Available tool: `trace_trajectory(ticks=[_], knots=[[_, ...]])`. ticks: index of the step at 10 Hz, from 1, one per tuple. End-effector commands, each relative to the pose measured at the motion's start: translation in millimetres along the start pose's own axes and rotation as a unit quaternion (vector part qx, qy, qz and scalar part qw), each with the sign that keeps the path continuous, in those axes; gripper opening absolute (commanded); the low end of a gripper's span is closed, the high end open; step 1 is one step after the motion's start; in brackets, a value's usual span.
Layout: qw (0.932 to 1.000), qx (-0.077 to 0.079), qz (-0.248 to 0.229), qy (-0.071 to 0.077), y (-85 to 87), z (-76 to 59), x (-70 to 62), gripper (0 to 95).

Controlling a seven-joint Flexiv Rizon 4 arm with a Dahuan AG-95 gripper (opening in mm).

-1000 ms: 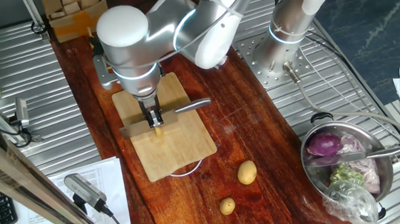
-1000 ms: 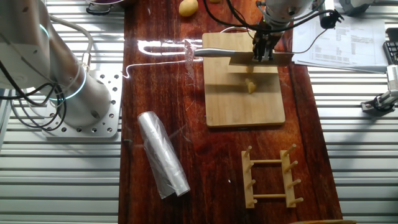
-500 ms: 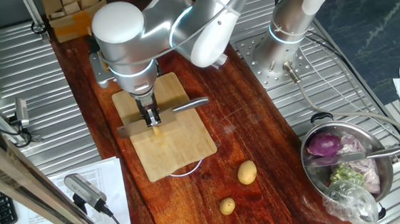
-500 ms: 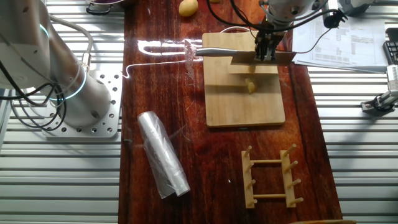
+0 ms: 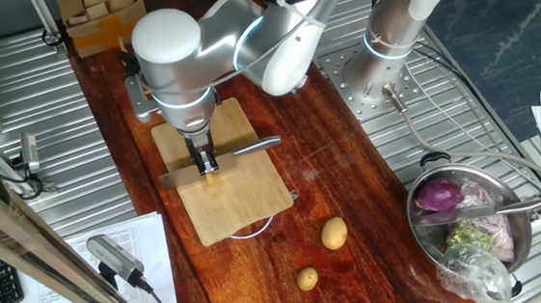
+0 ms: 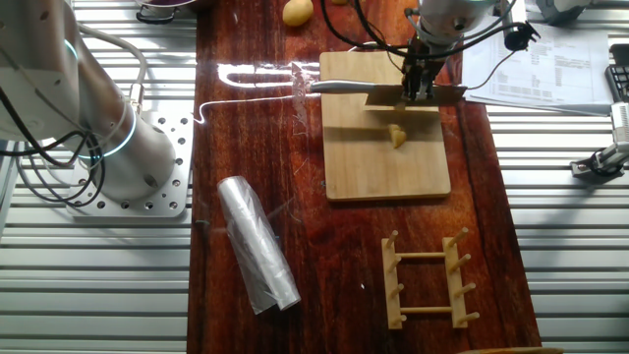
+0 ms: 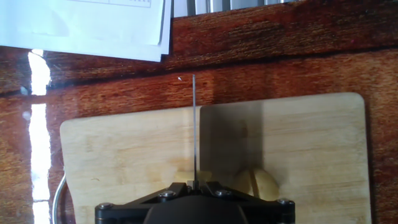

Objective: Chop the potatoes

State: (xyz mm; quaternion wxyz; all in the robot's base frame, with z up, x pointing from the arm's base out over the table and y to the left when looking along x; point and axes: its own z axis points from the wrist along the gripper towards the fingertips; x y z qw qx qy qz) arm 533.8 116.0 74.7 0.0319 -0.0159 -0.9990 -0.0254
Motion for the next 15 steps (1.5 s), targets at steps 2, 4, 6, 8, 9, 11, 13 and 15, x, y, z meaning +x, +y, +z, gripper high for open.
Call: trace_trajectory(ticks=[2, 4, 6, 8, 9, 11, 13, 15], knots=[[1.0000, 0.003, -0.004, 0.006, -1.3, -9.1, -1.4, 0.0], [1.0000, 0.002, -0.004, 0.005, -1.6, -10.6, -3.1, 0.0], [1.0000, 0.002, -0.005, 0.002, -1.9, -7.1, -4.0, 0.0], [1.0000, 0.003, -0.006, -0.004, -2.3, 2.4, -5.5, 0.0], [1.0000, 0.003, -0.006, -0.006, -2.4, 5.6, -5.8, 0.0], [1.0000, 0.004, -0.006, -0.005, -1.6, 5.4, -6.4, 0.0], [1.0000, 0.005, -0.005, -0.005, -0.5, 5.0, -6.5, 0.0], [1.0000, 0.005, -0.005, 0.002, 0.5, -4.4, -6.0, 0.0]])
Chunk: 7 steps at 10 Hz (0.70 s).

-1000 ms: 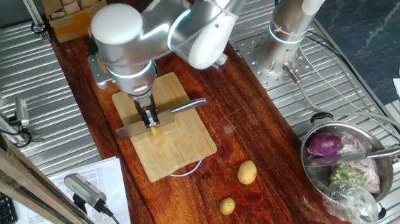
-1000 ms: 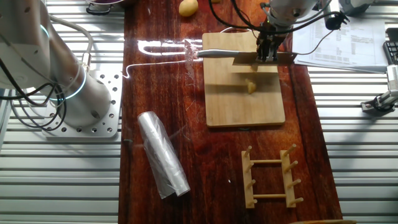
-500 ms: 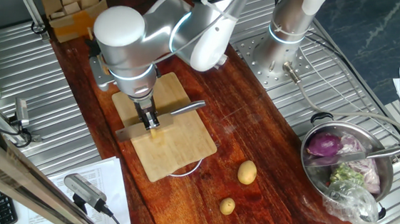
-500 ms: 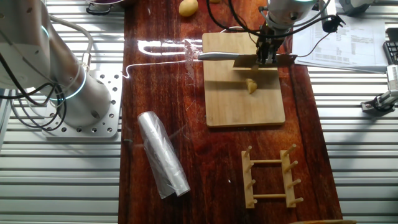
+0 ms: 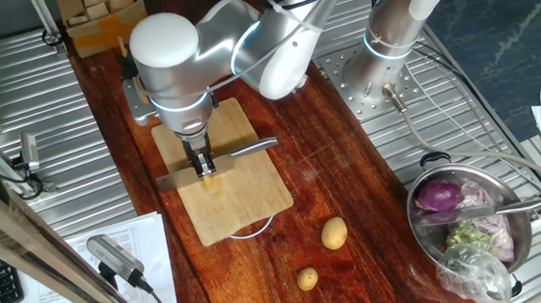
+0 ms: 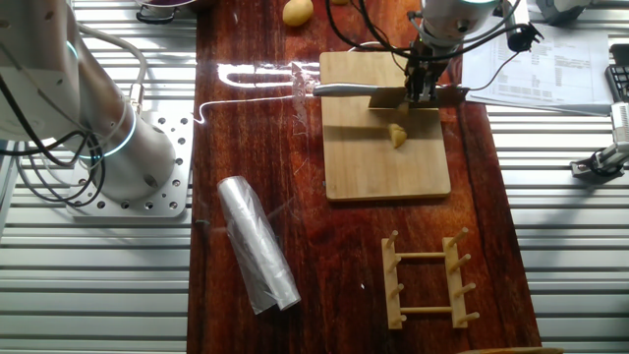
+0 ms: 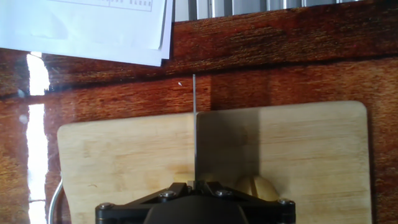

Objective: Chop the potatoes

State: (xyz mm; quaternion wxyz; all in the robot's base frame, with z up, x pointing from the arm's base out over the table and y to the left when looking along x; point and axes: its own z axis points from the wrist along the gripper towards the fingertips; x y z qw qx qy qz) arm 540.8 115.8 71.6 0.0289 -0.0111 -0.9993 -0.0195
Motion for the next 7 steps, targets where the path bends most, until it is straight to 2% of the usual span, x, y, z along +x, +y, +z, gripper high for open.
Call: trace_trajectory(ticks=[1, 7], knots=[[1.0000, -0.002, -0.001, 0.004, 0.5, -7.5, 1.2, 0.0], [1.0000, 0.000, -0.001, 0.008, 0.4, -7.8, 1.6, 0.0]])
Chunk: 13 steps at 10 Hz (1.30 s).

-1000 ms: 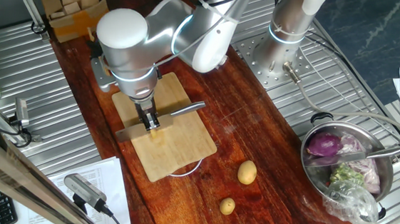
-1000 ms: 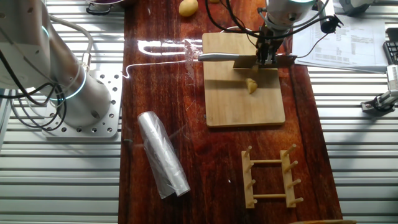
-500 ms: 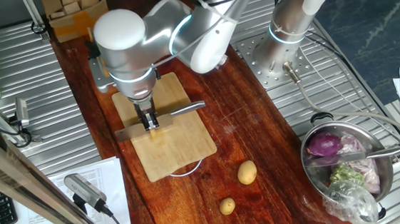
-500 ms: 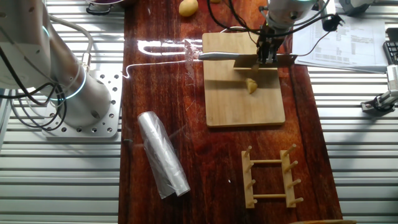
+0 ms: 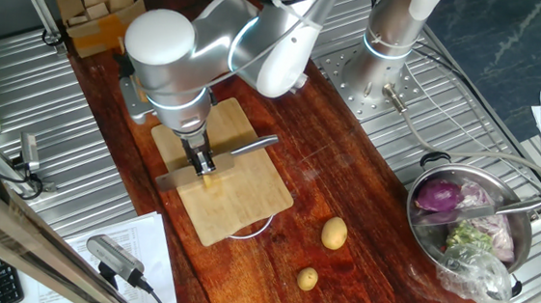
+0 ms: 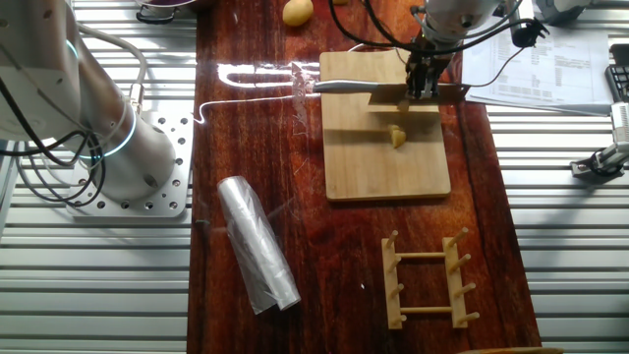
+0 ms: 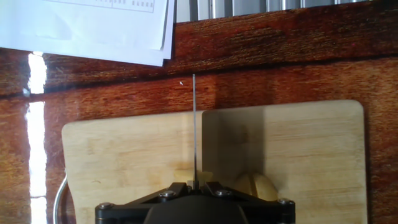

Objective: Chop the potatoes

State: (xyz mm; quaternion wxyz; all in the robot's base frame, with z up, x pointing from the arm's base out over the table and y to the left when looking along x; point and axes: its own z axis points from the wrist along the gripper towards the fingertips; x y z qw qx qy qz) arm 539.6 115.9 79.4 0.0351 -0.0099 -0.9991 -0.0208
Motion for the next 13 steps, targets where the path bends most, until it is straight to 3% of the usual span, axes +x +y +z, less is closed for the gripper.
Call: trace_trajectory(ticks=[1, 9, 10, 13], knots=[[1.0000, 0.002, -0.001, 0.002, 0.0, 0.0, -0.1, 0.0], [1.0000, 0.007, -0.002, 0.000, -0.5, 3.8, -0.6, 0.0], [1.0000, 0.006, -0.004, -0.001, -0.5, 3.8, -0.6, 19.0], [1.0000, 0.007, -0.006, 0.000, -0.5, 2.9, -0.5, 19.0]])
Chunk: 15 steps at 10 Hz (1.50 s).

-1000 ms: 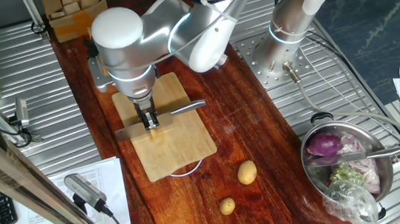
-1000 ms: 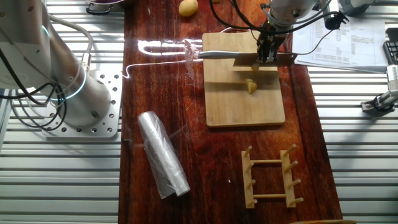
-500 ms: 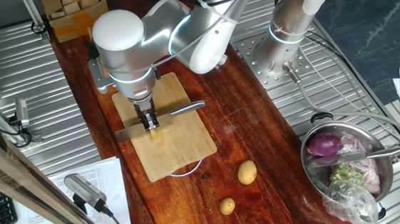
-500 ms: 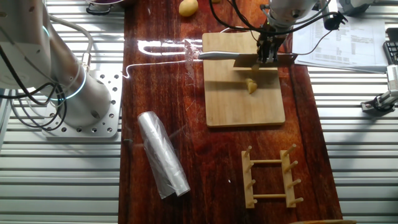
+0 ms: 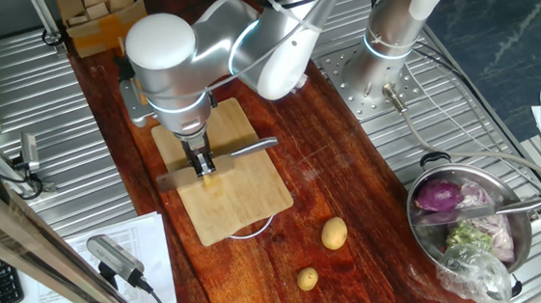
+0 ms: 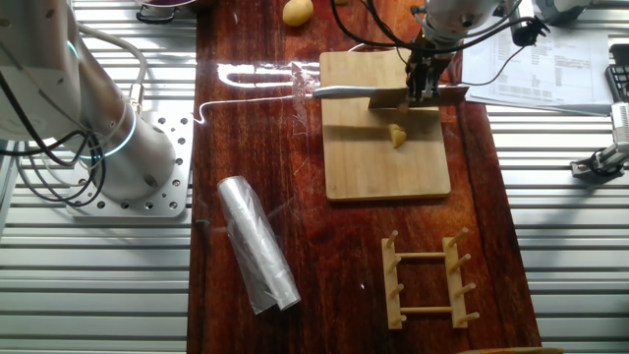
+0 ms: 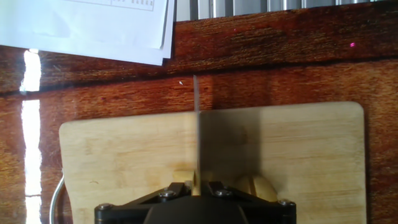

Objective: Chop the potatoes

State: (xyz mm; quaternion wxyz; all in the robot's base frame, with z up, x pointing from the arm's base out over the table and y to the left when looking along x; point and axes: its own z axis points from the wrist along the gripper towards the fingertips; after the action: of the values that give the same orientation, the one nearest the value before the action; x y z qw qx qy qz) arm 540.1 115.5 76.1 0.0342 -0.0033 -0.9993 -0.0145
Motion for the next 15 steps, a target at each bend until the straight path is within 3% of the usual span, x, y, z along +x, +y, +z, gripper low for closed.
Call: trace_trajectory(ticks=[1, 4, 5, 11, 15], knots=[[1.0000, 0.001, -0.001, 0.001, 0.1, -1.1, 0.4, 19.0], [1.0000, 0.002, -0.001, 0.002, 0.0, -2.1, 0.5, 19.0], [1.0000, 0.003, -0.001, 0.002, -0.1, -2.3, 0.6, 0.0], [1.0000, 0.000, -0.003, 0.007, -2.0, -8.0, 1.6, 0.0], [0.9998, -0.009, 0.002, 0.015, -0.1, -20.8, 3.8, 0.0]])
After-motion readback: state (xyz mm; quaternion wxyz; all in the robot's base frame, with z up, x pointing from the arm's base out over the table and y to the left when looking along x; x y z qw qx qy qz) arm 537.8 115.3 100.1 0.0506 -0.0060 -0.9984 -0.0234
